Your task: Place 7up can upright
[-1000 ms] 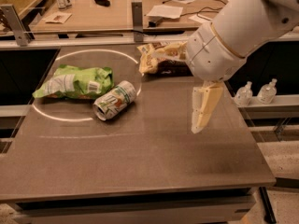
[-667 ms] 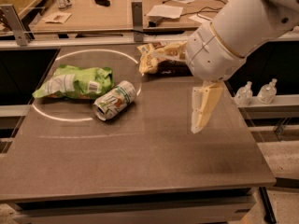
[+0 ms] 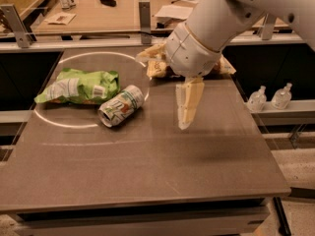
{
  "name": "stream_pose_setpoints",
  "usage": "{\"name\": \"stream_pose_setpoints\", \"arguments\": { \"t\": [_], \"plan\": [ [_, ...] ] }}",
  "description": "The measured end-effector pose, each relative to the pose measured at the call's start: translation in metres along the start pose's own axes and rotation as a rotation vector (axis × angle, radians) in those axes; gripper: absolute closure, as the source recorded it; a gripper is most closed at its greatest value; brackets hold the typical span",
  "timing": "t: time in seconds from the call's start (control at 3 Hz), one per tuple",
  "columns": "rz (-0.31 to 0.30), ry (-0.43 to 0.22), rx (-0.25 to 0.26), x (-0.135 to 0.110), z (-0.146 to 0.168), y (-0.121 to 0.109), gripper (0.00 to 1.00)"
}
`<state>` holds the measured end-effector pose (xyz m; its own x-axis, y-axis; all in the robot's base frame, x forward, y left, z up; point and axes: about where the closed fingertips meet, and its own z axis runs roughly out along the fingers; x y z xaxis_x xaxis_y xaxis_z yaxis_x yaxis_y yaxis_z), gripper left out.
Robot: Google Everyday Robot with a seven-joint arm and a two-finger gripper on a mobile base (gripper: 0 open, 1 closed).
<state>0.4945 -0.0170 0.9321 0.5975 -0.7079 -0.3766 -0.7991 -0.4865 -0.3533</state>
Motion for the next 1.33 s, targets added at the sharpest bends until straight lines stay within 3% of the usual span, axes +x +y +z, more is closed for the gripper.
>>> {"name": "stream_pose_setpoints", "arguments": {
  "t": [0.67,1.33],
  "plan": [
    [-0.176,-0.025,-0.087,-0.019,0.05,-0.043,0.0],
    [-0.363,-0.031,-0.182,-0.016,0.101,-0.061,0.0]
  ]
}}
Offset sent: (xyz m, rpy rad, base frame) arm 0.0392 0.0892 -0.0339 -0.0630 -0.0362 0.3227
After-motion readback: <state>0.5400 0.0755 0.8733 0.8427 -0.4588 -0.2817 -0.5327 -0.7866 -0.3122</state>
